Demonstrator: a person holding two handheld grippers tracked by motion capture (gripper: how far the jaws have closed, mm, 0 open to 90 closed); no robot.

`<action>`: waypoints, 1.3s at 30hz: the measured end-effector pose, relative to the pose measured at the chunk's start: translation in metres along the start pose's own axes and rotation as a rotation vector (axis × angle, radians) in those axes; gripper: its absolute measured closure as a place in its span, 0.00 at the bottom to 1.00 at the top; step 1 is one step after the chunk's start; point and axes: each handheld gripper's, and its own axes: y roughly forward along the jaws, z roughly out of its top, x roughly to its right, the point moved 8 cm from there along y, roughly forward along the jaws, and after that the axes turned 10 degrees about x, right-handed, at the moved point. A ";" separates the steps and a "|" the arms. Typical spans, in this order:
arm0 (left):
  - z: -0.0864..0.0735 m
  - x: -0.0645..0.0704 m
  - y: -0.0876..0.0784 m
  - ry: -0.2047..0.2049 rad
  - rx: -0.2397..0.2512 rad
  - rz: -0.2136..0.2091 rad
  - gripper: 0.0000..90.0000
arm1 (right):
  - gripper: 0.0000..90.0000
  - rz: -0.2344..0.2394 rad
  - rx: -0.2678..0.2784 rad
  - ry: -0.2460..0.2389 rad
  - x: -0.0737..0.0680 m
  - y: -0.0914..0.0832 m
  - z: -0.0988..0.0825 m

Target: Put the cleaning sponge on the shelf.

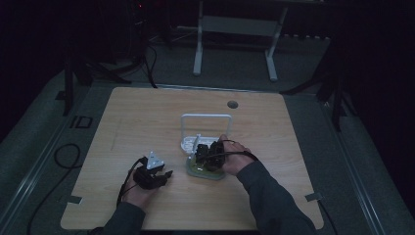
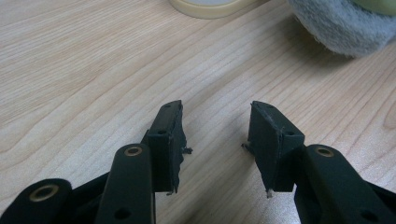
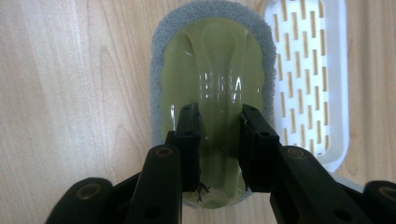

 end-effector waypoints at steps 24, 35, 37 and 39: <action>0.000 0.000 0.000 0.000 0.000 0.000 0.62 | 0.80 -0.055 0.006 -0.034 0.011 -0.004 -0.002; 0.000 0.000 0.000 0.000 0.001 -0.001 0.62 | 0.80 -0.078 0.007 -0.045 0.019 -0.008 0.000; 0.000 0.000 0.000 0.000 0.001 -0.001 0.62 | 0.80 -0.082 0.007 -0.052 0.020 -0.007 0.001; 0.000 0.000 0.000 -0.001 0.001 -0.002 0.61 | 0.80 -0.080 0.013 -0.052 0.021 -0.007 0.001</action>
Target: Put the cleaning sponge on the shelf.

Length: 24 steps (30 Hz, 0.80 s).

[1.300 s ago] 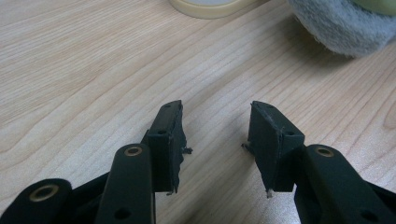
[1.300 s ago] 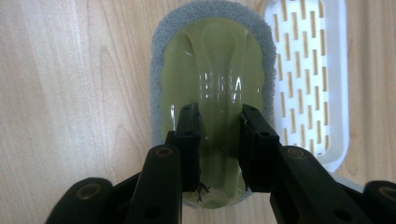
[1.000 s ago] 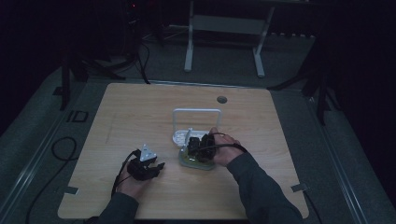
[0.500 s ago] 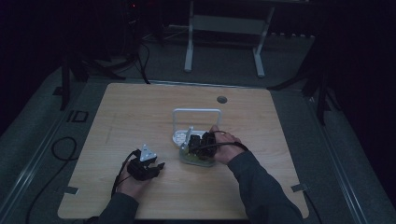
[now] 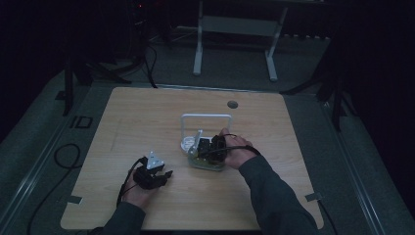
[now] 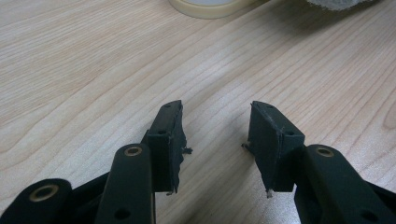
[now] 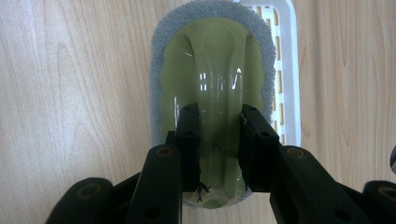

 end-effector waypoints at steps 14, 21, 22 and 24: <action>0.000 0.000 0.000 -0.001 0.000 0.000 0.61 | 0.80 -0.020 -0.016 -0.020 0.006 0.004 -0.001; 0.000 0.000 0.000 0.000 -0.002 0.000 0.61 | 0.80 -0.041 -0.020 -0.040 0.013 -0.001 0.004; 0.000 0.000 0.000 0.000 -0.002 0.000 0.61 | 0.80 -0.042 -0.018 -0.040 0.014 -0.002 0.004; 0.000 0.000 0.000 0.001 -0.001 0.000 0.61 | 0.80 -0.051 -0.026 -0.045 0.016 -0.002 0.004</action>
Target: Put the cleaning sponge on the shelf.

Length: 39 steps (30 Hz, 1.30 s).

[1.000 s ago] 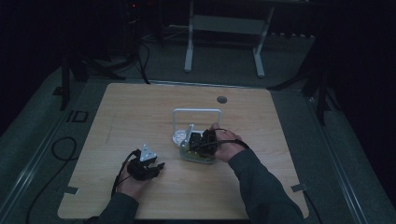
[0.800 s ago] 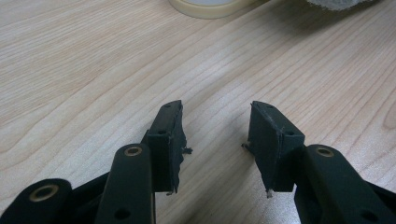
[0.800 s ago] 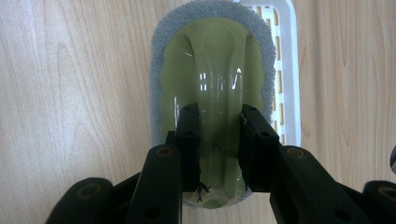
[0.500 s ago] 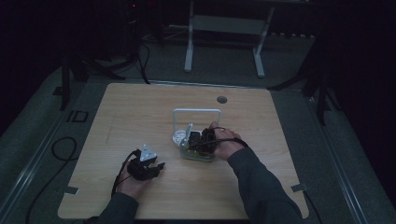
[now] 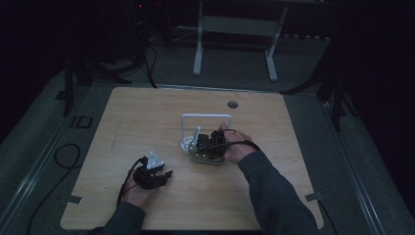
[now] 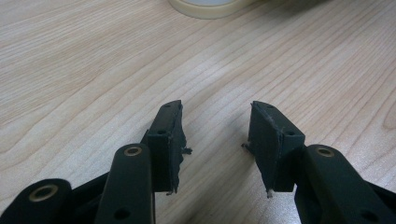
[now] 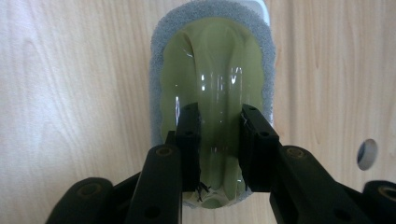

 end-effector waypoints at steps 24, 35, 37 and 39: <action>0.000 0.000 0.000 0.000 -0.001 -0.002 0.61 | 0.80 -0.022 0.018 -0.037 0.007 0.003 0.004; 0.000 0.000 0.001 0.003 -0.002 -0.003 0.61 | 0.80 -0.036 0.015 -0.047 0.011 0.005 0.003; 0.000 0.000 0.001 0.003 -0.002 -0.003 0.61 | 0.80 -0.047 0.012 -0.059 0.012 0.005 0.003; 0.000 0.000 0.001 0.003 -0.002 -0.003 0.61 | 0.80 -0.057 0.013 -0.060 0.012 0.005 0.003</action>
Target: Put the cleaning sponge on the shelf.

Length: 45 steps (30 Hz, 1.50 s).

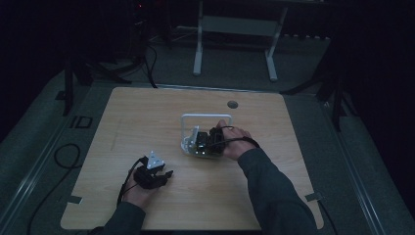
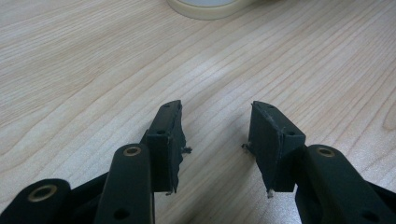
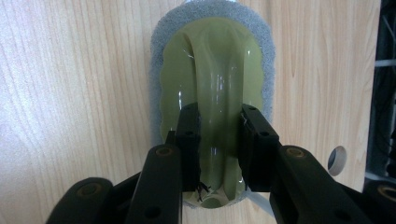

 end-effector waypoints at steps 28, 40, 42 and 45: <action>0.000 0.000 0.000 -0.002 0.001 0.000 0.61 | 0.80 -0.028 0.001 -0.059 0.005 0.010 0.010; 0.000 0.000 0.000 -0.001 0.000 -0.001 0.61 | 0.80 -0.029 -0.039 -0.061 0.005 0.021 0.006; 0.000 0.000 0.000 -0.001 0.000 -0.001 0.61 | 0.80 -0.029 -0.037 -0.059 0.005 0.023 0.005; 0.000 0.000 0.000 -0.001 0.000 -0.002 0.61 | 0.80 -0.031 -0.040 -0.058 0.005 0.025 0.005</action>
